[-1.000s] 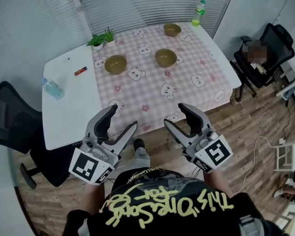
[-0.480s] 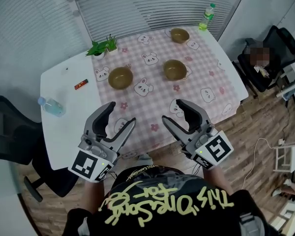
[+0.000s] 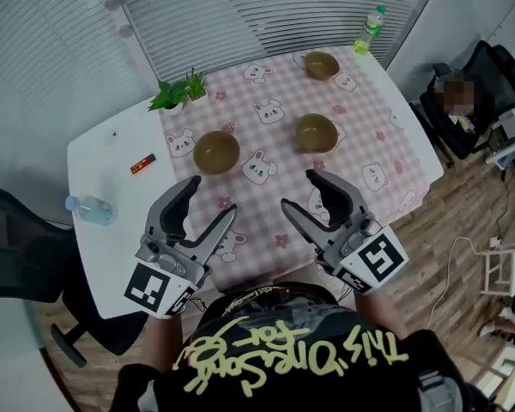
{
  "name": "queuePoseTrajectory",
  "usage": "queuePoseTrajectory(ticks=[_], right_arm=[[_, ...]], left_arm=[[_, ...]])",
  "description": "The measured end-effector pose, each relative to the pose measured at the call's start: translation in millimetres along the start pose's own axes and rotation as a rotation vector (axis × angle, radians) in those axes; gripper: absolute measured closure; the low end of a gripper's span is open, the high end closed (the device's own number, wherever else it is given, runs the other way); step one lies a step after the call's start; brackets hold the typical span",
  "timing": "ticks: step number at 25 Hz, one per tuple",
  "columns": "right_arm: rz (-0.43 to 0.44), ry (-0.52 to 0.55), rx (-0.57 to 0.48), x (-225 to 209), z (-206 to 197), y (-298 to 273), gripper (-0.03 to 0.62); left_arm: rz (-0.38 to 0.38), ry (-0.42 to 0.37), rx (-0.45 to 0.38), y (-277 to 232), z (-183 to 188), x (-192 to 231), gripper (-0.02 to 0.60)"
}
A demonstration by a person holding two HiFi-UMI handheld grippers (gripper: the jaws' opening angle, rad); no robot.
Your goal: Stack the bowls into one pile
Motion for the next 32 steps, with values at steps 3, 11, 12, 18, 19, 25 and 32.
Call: queuePoseTrajectory(ticks=[3, 11, 12, 18, 19, 25, 32], right_arm=[[0.007, -0.023, 0.027, -2.5, -3.5, -3.2, 0.364], [0.031, -0.050, 0.038, -28.2, -5.2, -6.8, 0.364], [0.033, -0.047, 0.040, -32.5, -4.8, -6.7, 0.364], [0.004, -0.031, 0.048, -58.9, -0.7, 2.8, 0.364], [-0.002, -0.030, 0.051, -64.7, -1.7, 6.1, 0.364], [-0.036, 0.060, 0.087, -106.9, -17.6, 24.6, 0.364], [-0.025, 0.089, 0.148, -140.3, -40.1, 35.0, 0.350]], left_arm=[[-0.001, 0.006, -0.001, -5.3, -2.9, 4.6, 0.308], [-0.012, 0.026, 0.031, -32.8, -7.8, 1.3, 0.308], [-0.015, 0.029, 0.033, -37.3, -8.0, -0.4, 0.307], [-0.051, 0.016, 0.010, -69.4, -8.4, -8.0, 0.304], [-0.062, 0.022, 0.021, -75.6, -10.8, -10.7, 0.302], [-0.125, 0.034, 0.087, -120.0, -29.4, -26.9, 0.287], [-0.134, 0.038, 0.089, -159.6, -47.0, -31.2, 0.272]])
Point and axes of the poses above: the fingertips, and each gripper's own axes: y backward along the fingers, x to its left, z out of its top, the point moved 9 cm from there along y, backward along the fingers, and after that the axes turned 3 degrees about y, right-handed, at the moved point
